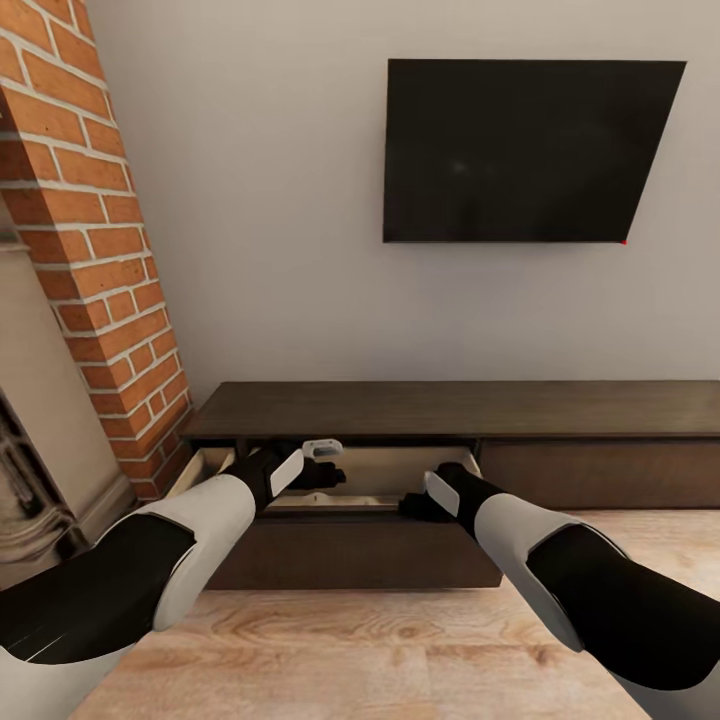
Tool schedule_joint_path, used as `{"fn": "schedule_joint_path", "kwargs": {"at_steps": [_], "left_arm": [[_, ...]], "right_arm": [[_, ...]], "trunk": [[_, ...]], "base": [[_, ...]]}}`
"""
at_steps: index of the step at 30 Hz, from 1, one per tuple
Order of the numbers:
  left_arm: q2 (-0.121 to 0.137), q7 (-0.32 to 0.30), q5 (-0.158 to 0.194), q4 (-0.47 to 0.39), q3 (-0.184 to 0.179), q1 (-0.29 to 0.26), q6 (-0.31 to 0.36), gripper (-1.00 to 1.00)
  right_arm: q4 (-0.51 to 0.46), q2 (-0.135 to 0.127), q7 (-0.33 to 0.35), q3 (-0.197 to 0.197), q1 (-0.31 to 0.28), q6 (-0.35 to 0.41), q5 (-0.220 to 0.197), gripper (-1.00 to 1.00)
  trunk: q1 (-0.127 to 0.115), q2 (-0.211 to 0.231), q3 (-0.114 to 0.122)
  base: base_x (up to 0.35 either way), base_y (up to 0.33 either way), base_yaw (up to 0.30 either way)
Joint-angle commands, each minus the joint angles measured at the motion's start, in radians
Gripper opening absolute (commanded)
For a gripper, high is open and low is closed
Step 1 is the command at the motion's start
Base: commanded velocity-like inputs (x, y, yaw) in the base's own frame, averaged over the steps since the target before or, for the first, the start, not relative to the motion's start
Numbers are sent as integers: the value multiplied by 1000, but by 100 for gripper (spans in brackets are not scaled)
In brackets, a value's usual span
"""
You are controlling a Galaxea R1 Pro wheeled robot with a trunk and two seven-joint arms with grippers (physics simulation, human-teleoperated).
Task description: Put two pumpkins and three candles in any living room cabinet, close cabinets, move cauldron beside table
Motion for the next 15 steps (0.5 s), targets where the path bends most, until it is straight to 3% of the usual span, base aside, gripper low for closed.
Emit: {"fn": "schedule_joint_path", "kwargs": {"at_steps": [1,5,15], "left_arm": [[0,-1,4,6,-6,0,-5,100],[0,-2,3,19,-6,0,-65,100],[0,-3,2,51,-6,1,-140,100]], "right_arm": [[-1,0,-7,5,0,4,-11,100],[-1,-1,-7,6,4,4,-11,100],[-2,0,-7,7,9,4,-10,100]], "trunk": [[0,0,-1],[0,0,-1],[0,0,-1]], "base": [[0,110,0],[0,34,0],[0,4,0]]}}
